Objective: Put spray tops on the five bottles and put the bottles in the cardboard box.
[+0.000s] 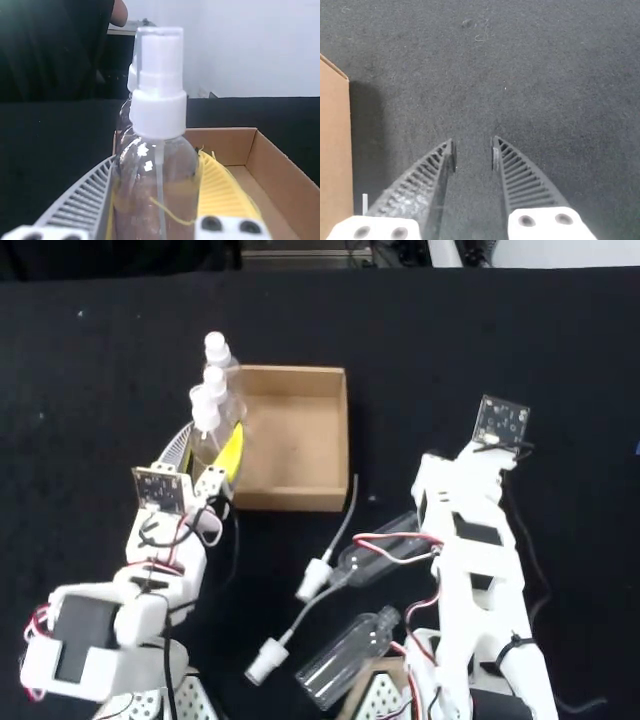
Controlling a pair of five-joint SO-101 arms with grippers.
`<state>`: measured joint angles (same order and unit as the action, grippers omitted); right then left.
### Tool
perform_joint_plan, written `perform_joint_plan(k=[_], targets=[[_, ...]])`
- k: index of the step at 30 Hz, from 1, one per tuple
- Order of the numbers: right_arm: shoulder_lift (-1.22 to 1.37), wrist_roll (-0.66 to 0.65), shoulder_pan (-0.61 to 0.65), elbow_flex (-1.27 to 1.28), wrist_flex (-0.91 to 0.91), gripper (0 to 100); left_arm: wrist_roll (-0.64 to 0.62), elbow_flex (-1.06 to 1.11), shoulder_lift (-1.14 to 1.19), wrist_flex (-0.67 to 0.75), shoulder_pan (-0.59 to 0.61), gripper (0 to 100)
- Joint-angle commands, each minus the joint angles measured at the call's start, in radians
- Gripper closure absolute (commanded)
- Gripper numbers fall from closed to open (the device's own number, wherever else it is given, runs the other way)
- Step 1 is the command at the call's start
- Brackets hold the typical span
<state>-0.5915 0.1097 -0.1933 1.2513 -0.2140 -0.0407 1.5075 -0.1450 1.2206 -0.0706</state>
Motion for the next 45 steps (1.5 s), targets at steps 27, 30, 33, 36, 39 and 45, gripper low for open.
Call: perform_joint_plan(k=[27, 30, 33, 36, 39, 45], targets=[[-0.033, -0.003, 0.006, -0.008, 0.026, 90.0, 0.0, -0.07, 0.097, 0.008, 0.001, 78], [-0.033, -0.003, 0.006, -0.008, 0.026, 90.0, -0.008, -0.082, 0.094, -0.021, 0.012, 78], [-0.033, -0.003, 0.006, -0.01, 0.026, 90.0, -0.002, -0.084, 0.087, -0.008, 0.01, 78], [-0.033, -0.003, 0.006, -0.01, 0.026, 90.0, 0.0, -0.082, 0.091, 0.002, 0.007, 78], [-0.033, -0.003, 0.006, -0.01, 0.026, 90.0, 0.0, -0.087, 0.095, -0.002, 0.013, 78], [-0.033, -0.003, 0.006, -0.008, 0.026, 90.0, 0.0, -0.087, 0.095, -0.003, 0.013, 77]])
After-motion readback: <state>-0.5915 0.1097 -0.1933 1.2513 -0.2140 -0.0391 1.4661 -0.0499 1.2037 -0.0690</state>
